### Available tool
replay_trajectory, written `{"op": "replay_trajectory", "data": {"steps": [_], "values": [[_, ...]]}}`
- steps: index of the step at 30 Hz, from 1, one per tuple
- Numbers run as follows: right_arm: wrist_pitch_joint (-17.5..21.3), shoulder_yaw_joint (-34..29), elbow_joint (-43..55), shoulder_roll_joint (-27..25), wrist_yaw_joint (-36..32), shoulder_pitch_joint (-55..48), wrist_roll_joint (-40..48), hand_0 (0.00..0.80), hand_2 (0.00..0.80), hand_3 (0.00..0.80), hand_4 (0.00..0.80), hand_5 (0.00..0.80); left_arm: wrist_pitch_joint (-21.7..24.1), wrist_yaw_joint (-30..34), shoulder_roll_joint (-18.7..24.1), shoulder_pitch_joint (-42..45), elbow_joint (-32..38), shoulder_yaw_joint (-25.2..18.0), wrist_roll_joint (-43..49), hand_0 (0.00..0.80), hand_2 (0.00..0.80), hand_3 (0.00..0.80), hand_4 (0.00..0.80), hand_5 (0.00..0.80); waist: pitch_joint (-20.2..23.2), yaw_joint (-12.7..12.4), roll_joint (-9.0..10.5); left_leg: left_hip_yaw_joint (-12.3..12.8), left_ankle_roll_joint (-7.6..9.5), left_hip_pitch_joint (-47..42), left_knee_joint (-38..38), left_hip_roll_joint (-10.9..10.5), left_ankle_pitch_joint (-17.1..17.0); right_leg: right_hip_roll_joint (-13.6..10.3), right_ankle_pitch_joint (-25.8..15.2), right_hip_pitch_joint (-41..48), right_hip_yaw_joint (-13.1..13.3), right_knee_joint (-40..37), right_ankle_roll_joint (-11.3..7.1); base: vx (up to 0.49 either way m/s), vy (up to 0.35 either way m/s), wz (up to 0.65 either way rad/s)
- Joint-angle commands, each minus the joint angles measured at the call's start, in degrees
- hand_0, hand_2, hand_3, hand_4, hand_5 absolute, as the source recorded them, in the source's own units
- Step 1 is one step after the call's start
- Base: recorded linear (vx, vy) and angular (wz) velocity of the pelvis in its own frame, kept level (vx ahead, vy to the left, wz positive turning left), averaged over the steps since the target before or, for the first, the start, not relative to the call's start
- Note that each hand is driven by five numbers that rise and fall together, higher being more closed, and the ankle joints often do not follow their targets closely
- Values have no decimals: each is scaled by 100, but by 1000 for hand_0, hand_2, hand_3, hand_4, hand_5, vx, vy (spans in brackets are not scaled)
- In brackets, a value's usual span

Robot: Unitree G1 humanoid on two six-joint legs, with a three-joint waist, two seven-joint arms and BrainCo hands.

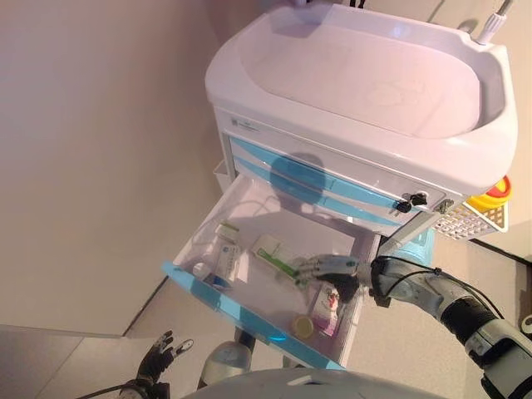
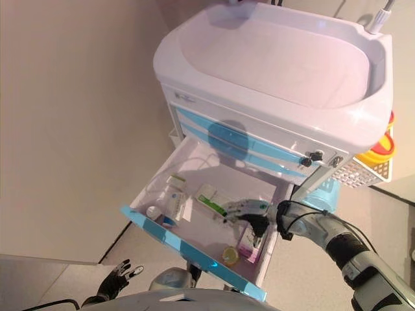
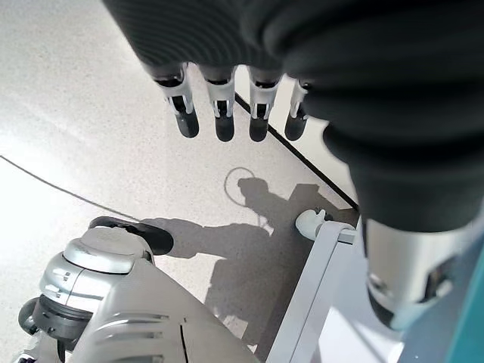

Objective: Open the drawer and pick up the medicine

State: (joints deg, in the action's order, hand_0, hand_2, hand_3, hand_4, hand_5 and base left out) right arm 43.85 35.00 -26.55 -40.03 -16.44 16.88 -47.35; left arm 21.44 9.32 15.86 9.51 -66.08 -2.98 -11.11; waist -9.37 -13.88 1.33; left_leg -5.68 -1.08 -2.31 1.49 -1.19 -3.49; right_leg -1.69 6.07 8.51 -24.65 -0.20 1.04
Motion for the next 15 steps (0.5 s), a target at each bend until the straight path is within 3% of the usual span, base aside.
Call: {"op": "replay_trajectory", "data": {"steps": [1,6,15], "values": [[257,354,45,104,318,216,-168,0,0,0,0,0,215,46,123,-46,-25,262,177,0,0,0,0,0,169,-172,7,-68,-16,121,-45,-342,428,-277,148,-272,-12,449,-312,12,-6,10],[250,373,-134,149,485,119,-325,0,0,0,0,0,248,62,121,-6,-23,255,256,0,0,0,0,0,163,-217,-25,-150,-30,139,-32,-361,396,-289,158,-269,-50,454,-304,15,-6,12],[-194,174,-384,340,1737,-283,-1060,0,0,0,0,0,344,51,23,94,23,286,282,0,0,0,0,0,117,-232,-125,-221,-30,223,-43,-397,346,-304,142,-322,-104,455,-301,-1,-2,4]]}}
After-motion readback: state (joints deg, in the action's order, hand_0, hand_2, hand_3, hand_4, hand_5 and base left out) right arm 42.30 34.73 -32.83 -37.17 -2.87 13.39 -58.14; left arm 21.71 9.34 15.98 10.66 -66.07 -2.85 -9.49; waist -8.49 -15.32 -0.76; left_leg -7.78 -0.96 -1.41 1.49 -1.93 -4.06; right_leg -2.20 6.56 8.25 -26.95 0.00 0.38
